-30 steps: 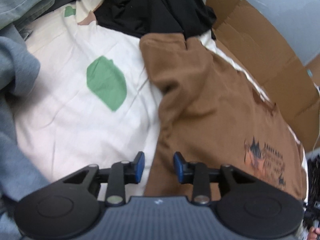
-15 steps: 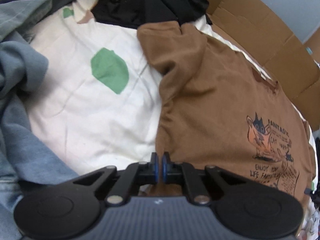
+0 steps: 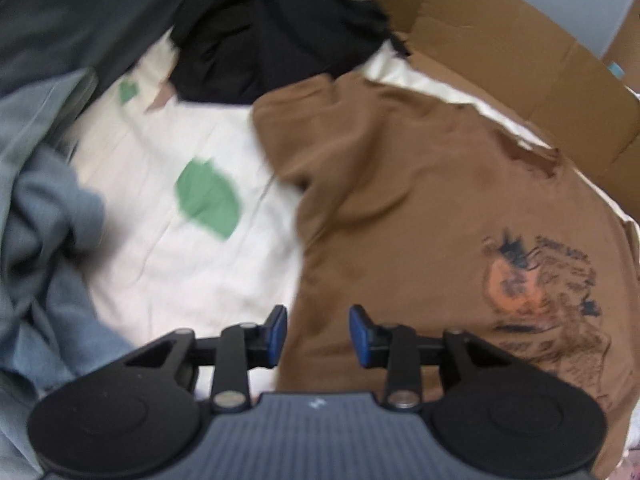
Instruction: Fold clothes
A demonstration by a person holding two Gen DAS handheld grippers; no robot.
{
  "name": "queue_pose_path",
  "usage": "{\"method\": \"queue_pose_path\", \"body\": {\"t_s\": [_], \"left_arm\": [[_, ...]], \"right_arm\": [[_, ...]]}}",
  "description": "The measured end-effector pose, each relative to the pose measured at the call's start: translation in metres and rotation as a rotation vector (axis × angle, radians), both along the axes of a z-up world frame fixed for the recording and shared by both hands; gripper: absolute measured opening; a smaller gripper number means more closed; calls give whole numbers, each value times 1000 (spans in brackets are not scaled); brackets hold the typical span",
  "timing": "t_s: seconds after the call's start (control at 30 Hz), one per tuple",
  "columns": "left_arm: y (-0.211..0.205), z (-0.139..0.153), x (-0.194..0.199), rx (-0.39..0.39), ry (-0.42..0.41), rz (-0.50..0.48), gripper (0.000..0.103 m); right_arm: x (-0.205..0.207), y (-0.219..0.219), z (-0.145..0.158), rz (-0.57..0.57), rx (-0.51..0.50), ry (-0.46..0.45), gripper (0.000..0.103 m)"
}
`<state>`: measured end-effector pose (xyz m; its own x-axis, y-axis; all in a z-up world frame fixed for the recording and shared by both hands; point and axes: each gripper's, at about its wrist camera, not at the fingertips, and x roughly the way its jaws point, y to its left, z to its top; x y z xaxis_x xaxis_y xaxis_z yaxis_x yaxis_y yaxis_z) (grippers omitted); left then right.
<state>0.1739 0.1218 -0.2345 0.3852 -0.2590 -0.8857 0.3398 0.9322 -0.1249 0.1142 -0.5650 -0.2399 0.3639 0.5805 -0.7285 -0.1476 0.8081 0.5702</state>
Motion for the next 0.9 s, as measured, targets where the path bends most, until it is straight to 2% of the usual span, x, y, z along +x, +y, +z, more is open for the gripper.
{"method": "queue_pose_path", "body": {"t_s": [0.13,0.27,0.43,0.6,0.77,0.9], "left_arm": [[-40,29,13,-21,-28,-49,39],[-91,54,19,-27,-50,-95,41],[-162,86,23,-49,-48,-187,43],[-250,109,7,-33,-63,-348,47],[-342,119,-20,-37,-56,-509,47],[-401,123,-45,-40,-43,-599,47]], "right_arm": [[-5,-8,0,-45,6,-32,34],[-10,-21,-1,-174,81,-38,34],[-11,-29,0,-275,153,-68,34],[-4,-41,-6,-378,227,-61,34],[1,-51,-11,-427,270,-51,34],[2,-58,-13,-463,287,-53,34]]}}
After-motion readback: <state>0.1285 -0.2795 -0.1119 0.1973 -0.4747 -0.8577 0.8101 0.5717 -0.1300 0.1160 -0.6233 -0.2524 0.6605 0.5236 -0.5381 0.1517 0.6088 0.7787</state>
